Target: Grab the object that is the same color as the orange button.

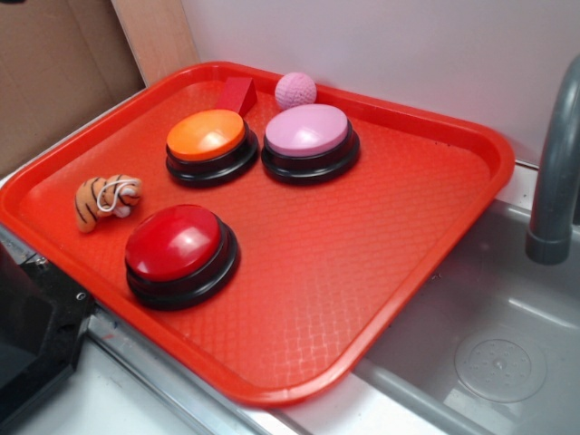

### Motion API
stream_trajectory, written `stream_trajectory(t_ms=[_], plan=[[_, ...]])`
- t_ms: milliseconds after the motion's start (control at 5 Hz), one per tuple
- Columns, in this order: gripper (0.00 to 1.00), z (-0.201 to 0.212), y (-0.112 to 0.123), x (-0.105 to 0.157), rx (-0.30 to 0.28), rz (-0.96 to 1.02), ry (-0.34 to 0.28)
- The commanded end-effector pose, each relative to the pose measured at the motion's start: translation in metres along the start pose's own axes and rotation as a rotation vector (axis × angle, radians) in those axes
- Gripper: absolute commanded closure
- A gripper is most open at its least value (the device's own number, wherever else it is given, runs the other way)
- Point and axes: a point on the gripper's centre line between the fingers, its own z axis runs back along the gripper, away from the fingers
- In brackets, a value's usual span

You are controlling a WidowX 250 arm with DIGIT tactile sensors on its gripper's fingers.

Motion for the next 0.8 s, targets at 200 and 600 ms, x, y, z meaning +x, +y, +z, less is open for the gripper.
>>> stream_trajectory(t_ms=[200, 600], plan=[[0.0, -0.024, 0.014, 0.005, -0.032, -0.111, 0.013], [0.0, -0.085, 0.04, 0.014, -0.119, -0.401, -0.071]])
